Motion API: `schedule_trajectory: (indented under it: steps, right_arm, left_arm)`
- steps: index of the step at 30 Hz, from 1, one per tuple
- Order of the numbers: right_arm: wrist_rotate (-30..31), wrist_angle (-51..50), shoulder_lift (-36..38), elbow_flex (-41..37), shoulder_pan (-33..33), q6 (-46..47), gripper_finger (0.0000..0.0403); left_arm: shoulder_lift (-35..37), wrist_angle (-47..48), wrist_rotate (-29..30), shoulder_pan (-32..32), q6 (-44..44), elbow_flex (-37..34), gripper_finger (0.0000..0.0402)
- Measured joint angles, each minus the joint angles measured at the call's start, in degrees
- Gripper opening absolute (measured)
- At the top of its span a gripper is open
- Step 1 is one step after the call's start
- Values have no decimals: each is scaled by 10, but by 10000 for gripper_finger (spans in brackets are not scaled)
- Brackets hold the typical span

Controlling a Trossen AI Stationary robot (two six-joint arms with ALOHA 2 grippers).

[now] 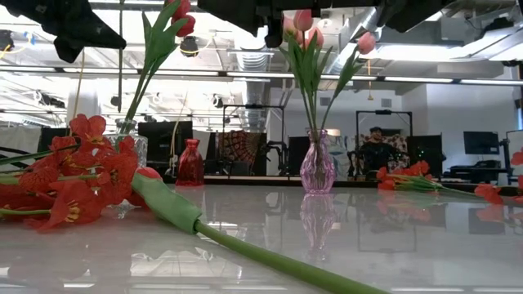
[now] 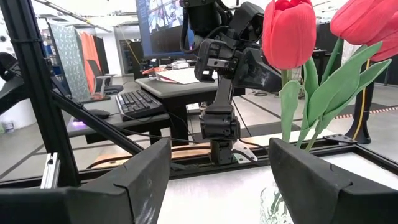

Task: Sort flowers into vase by color
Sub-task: Put the red tulip into the transparent vase

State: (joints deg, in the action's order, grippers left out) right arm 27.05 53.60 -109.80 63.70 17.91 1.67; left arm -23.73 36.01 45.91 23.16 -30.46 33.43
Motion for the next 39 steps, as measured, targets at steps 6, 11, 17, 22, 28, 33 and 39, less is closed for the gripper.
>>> schedule_trajectory:
  steps: [6, 11, 17, 22, 28, 33, 39]
  right_arm:
    - [0, 0, 0, 0, 0, 0, 297]
    - [0, 0, 0, 0, 1, 0, 297]
    - [0, -1, 0, 0, 1, -1, 297]
    - [0, 0, 0, 0, 1, -1, 297]
    - [0, -1, 0, 0, 1, -1, 297]
    - [0, -1, 0, 0, 1, -1, 297]
    - [0, -10, 0, 0, 1, 0, 297]
  left_arm:
    - [0, 1, 7, 0, -4, 0, 0]
    - [2, -34, 17, 0, -7, -36, 0]
    - [5, -57, 17, 0, -2, -54, 0]
    - [6, -59, 14, 0, 0, -54, 0]
    - [5, -69, 13, 0, -28, -94, 0]
    - [5, -90, 13, 0, -48, -125, 0]
    - [5, -109, 7, 0, -57, -142, 0]
